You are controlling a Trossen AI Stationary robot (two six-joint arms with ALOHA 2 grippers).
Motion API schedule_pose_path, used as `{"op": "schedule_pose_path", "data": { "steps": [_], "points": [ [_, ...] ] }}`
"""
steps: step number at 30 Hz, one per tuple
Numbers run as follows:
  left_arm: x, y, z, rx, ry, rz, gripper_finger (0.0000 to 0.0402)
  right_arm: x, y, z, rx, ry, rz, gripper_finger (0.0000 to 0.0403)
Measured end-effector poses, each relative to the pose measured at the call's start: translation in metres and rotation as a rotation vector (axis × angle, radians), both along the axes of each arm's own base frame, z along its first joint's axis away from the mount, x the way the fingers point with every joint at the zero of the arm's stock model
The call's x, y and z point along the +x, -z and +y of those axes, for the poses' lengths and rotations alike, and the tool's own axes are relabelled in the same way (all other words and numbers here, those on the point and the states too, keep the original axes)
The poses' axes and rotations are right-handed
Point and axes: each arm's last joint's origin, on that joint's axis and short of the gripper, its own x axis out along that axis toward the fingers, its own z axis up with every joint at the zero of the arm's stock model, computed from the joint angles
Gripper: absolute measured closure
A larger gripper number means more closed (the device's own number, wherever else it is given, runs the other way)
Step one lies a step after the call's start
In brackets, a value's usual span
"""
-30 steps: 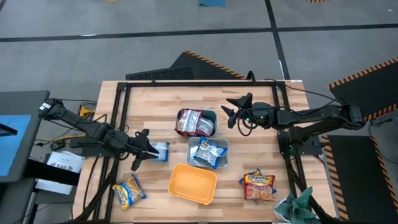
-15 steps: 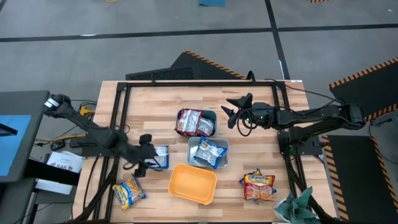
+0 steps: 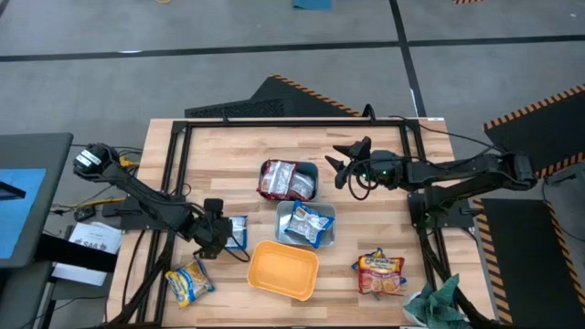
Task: Sort Maruchan noodles
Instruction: Put the top blue noodle pack into the gray bin
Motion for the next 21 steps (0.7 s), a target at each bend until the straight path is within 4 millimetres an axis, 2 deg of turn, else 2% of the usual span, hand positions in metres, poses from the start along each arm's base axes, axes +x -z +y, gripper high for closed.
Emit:
{"op": "schedule_pose_path", "data": {
  "steps": [8, 11, 14, 17, 21],
  "points": [
    [0.004, 0.006, 0.001, 0.04, -0.029, 0.012, 0.0214, 0.0, 0.0, 0.0, 0.0, 0.0, 0.0, 0.0163],
    [0.006, 0.009, 0.003, 0.065, -0.067, 0.005, 0.023, 0.0, 0.0, 0.0, 0.0, 0.0, 0.0, 0.0163],
    [0.007, 0.009, 0.005, 0.073, -0.083, 0.007, 0.0283, 0.0, 0.0, 0.0, 0.0, 0.0, 0.0, 0.0163],
    [0.007, 0.009, 0.008, 0.071, -0.109, 0.015, 0.0371, 0.0, 0.0, 0.0, 0.0, 0.0, 0.0, 0.0163],
    [0.005, -0.005, 0.01, 0.083, -0.13, 0.059, 0.0397, 0.0, 0.0, 0.0, 0.0, 0.0, 0.0, 0.0163]
  ]
}}
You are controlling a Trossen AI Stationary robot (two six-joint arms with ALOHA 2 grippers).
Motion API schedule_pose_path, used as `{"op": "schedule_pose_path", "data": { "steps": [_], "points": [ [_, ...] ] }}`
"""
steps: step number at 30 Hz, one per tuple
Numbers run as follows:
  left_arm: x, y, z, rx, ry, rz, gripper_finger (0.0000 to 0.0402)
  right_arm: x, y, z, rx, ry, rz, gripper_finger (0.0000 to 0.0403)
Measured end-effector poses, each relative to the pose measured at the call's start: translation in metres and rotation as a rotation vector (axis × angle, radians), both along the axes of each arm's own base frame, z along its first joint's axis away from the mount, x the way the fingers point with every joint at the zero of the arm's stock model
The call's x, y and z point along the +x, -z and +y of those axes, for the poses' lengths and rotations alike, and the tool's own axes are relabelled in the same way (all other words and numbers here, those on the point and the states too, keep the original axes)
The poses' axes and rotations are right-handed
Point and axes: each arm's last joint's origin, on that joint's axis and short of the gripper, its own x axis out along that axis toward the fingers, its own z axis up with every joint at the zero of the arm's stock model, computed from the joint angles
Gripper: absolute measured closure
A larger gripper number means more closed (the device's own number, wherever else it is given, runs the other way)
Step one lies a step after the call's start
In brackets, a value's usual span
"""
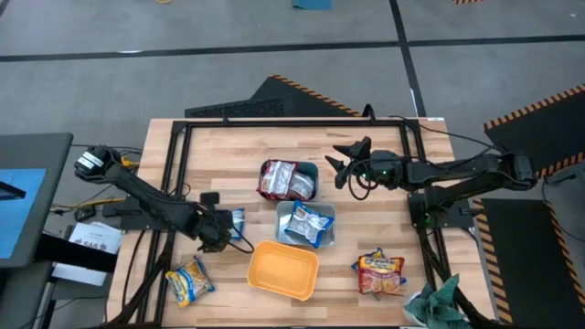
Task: Sort Maruchan noodles
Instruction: Put the top blue noodle pack into the gray bin
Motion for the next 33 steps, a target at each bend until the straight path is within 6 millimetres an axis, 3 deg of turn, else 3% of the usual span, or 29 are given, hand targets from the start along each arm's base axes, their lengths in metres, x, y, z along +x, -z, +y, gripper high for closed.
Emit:
{"op": "schedule_pose_path", "data": {
  "steps": [6, 10, 13, 22, 33],
  "points": [
    [0.003, -0.065, -0.001, 0.037, 0.012, -0.087, 0.0401, 0.0, 0.0, 0.0, 0.0, 0.0, 0.0, 0.0163],
    [0.012, -0.114, -0.002, 0.118, 0.061, -0.29, 0.0401, 0.0, 0.0, 0.0, 0.0, 0.0, -0.001, 0.0163],
    [0.023, -0.132, -0.006, 0.184, 0.162, -0.405, 0.0401, 0.0, 0.0, 0.0, 0.0, 0.0, -0.001, 0.0163],
    [0.058, -0.138, 0.001, 0.218, 0.417, -0.6, 0.0401, 0.0, 0.0, 0.0, 0.0, 0.0, 0.0, 0.0163],
    [0.051, -0.133, 0.016, 0.197, 0.348, -0.51, 0.0401, 0.0, 0.001, 0.0, 0.0, -0.001, 0.008, 0.0163]
  ]
}}
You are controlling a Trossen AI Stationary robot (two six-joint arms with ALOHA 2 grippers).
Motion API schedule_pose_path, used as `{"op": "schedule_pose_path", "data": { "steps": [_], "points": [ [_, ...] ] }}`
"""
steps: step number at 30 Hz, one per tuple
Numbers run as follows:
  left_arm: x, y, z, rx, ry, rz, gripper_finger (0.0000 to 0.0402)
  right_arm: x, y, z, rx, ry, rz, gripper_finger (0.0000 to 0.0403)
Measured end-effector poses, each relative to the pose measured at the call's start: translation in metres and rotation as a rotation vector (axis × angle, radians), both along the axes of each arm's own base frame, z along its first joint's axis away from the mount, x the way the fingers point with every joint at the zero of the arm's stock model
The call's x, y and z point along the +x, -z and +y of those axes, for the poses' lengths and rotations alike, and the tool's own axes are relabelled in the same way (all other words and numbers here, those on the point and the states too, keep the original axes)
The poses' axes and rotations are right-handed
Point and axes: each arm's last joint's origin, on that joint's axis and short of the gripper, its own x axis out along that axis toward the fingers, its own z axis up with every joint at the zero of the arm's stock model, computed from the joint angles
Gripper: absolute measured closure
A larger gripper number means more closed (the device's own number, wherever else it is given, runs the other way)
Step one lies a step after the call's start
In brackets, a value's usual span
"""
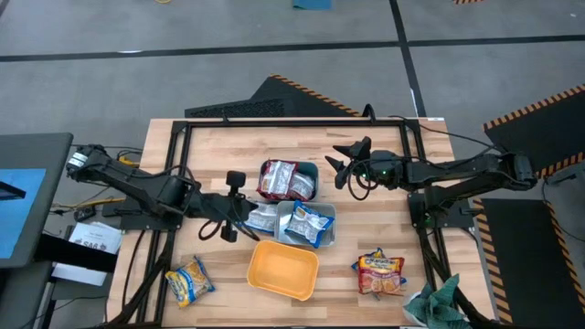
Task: Sort Maruchan noodles
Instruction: Put the top blue noodle pack into the gray bin
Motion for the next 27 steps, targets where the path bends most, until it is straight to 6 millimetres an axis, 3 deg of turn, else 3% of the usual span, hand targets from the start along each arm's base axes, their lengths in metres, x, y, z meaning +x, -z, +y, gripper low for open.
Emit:
{"op": "schedule_pose_path", "data": {
  "steps": [7, 16, 20, 27],
  "points": [
    [-0.006, 0.018, 0.007, -0.085, 0.037, 0.026, 0.0401, 0.0, 0.0, 0.0, 0.001, 0.0, 0.0, 0.0163],
    [-0.022, 0.093, 0.026, -0.279, 0.081, -0.112, 0.0401, 0.0, 0.0, 0.0, 0.001, 0.0, 0.003, 0.0163],
    [-0.029, 0.117, 0.028, -0.327, 0.065, -0.161, 0.0401, 0.0, 0.0, 0.0, 0.001, 0.0, 0.005, 0.0163],
    [-0.034, 0.131, 0.029, -0.384, 0.011, -0.174, 0.036, 0.0, 0.001, 0.0, 0.002, 0.0, 0.005, 0.0163]
  ]
}}
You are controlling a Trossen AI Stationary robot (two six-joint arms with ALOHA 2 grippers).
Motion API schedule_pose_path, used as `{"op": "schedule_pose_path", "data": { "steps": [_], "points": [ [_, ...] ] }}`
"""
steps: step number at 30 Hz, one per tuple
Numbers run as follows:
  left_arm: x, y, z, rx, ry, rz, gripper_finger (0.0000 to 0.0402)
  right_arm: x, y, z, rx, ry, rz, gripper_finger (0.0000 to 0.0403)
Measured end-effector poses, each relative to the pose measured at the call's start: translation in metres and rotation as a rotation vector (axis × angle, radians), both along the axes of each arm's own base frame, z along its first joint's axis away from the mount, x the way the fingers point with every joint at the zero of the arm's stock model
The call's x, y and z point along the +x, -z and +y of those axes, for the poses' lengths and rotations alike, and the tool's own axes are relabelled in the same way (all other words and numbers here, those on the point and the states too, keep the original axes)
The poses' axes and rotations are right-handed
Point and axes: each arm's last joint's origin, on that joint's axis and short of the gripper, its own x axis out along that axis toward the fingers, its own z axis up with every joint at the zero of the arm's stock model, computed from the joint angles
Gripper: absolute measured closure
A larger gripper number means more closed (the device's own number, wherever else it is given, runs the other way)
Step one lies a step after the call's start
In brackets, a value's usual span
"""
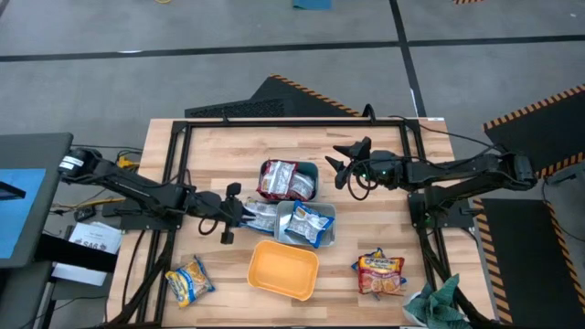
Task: Sort Maruchan noodles
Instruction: Put the top blue noodle pack into the gray bin
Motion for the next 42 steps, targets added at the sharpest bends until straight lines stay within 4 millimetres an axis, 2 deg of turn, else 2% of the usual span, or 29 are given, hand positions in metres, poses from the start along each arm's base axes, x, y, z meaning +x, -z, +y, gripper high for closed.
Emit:
{"op": "schedule_pose_path", "data": {
  "steps": [5, 12, 17, 21, 31, 34, 38, 42],
  "points": [
    [0.001, 0.007, 0.001, 0.04, -0.046, 0.028, 0.0292, 0.0, 0.0, 0.0, 0.0, 0.0, 0.0, 0.0163],
    [0.011, 0.021, 0.004, 0.08, -0.073, 0.064, 0.0203, 0.0, 0.0, 0.0, 0.001, 0.0, 0.004, 0.0163],
    [0.018, 0.032, 0.011, 0.092, -0.095, 0.096, 0.0167, 0.0, 0.001, 0.0, 0.001, 0.0, 0.006, 0.0163],
    [0.021, 0.038, 0.019, 0.062, -0.099, 0.127, 0.0157, 0.0, 0.001, 0.0, 0.001, 0.0, 0.008, 0.0163],
    [0.031, 0.071, 0.025, -0.017, -0.116, 0.251, 0.0157, 0.0, 0.001, 0.0, 0.001, 0.0, 0.008, 0.0163],
    [0.034, 0.077, 0.025, -0.041, -0.138, 0.251, 0.017, 0.0, 0.001, 0.0, 0.001, 0.0, 0.009, 0.0163],
    [0.036, 0.079, 0.025, -0.068, -0.165, 0.24, 0.0234, 0.0, 0.001, 0.0, 0.002, 0.0, 0.016, 0.0163],
    [0.034, 0.078, 0.025, -0.069, -0.167, 0.243, 0.0346, 0.0, 0.002, 0.0, 0.003, 0.0, 0.021, 0.0163]
  ]
}}
